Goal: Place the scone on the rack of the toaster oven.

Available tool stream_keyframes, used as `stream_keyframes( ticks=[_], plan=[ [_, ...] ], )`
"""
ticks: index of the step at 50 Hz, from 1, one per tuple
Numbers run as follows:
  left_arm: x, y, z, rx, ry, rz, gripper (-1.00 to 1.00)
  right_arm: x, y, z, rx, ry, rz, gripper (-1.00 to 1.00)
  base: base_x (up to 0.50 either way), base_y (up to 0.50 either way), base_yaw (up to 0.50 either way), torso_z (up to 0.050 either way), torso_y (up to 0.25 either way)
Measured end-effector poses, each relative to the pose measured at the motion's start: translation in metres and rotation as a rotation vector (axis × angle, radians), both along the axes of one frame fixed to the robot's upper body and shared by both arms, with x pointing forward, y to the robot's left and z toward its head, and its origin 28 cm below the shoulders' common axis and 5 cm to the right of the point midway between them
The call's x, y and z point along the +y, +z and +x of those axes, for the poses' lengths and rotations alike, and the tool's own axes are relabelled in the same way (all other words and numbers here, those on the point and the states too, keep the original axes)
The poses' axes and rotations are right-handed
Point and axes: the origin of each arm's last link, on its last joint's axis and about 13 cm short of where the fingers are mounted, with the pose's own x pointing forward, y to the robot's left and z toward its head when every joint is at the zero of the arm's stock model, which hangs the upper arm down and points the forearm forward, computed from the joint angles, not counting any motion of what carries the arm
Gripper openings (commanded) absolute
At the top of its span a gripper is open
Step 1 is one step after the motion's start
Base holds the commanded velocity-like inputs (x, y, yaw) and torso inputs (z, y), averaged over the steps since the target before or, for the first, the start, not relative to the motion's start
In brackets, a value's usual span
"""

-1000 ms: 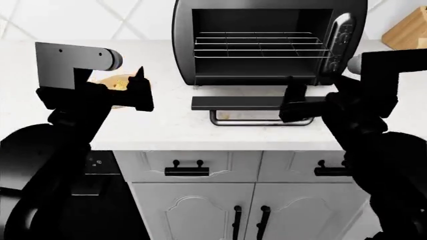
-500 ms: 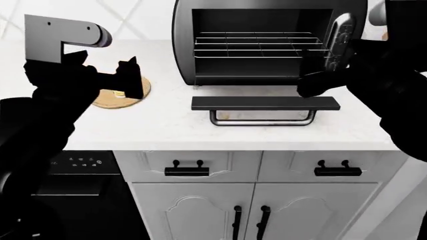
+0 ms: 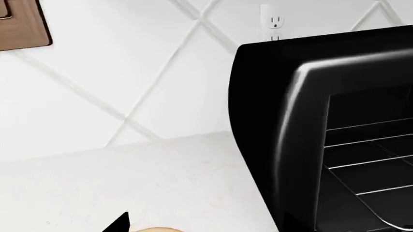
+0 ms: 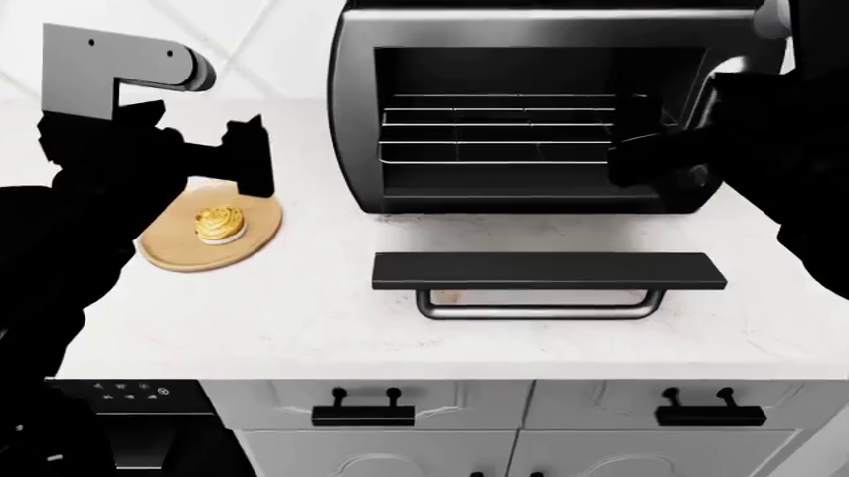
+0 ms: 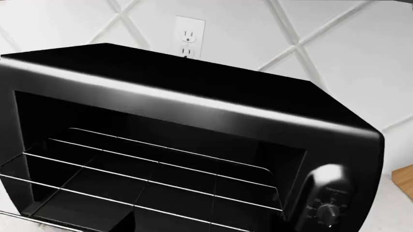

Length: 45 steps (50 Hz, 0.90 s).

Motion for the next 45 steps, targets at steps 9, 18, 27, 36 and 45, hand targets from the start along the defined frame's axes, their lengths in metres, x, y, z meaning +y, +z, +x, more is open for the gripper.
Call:
stream_keyframes(
  ticks=[9, 18, 27, 36, 45],
  plan=[
    [0.003, -0.003, 0.001, 0.026, 0.01, 0.008, 1.0, 0.0, -0.004, -0.003, 0.031, 0.0, -0.003, 1.0, 0.24, 0.0, 0.0, 0.0, 0.0],
    [0.006, -0.008, 0.003, 0.053, 0.019, 0.018, 1.0, 0.0, -0.005, -0.004, 0.034, -0.001, -0.013, 1.0, 0.23, 0.0, 0.0, 0.0, 0.0],
    [0.008, -0.012, 0.004, 0.07, 0.024, 0.027, 1.0, -0.001, -0.004, -0.006, 0.031, 0.001, -0.02, 1.0, 0.28, 0.0, 0.0, 0.0, 0.0],
    [0.01, -0.017, 0.003, 0.103, 0.031, 0.026, 1.0, -0.002, -0.004, -0.013, 0.04, -0.005, -0.015, 1.0, 0.03, 0.0, 0.0, 0.0, 0.002],
    [0.014, -0.021, 0.002, 0.145, 0.049, 0.019, 1.0, -0.004, -0.003, -0.026, 0.052, -0.007, -0.012, 1.0, 0.0, 0.0, 0.0, 0.0, 0.0]
  ],
)
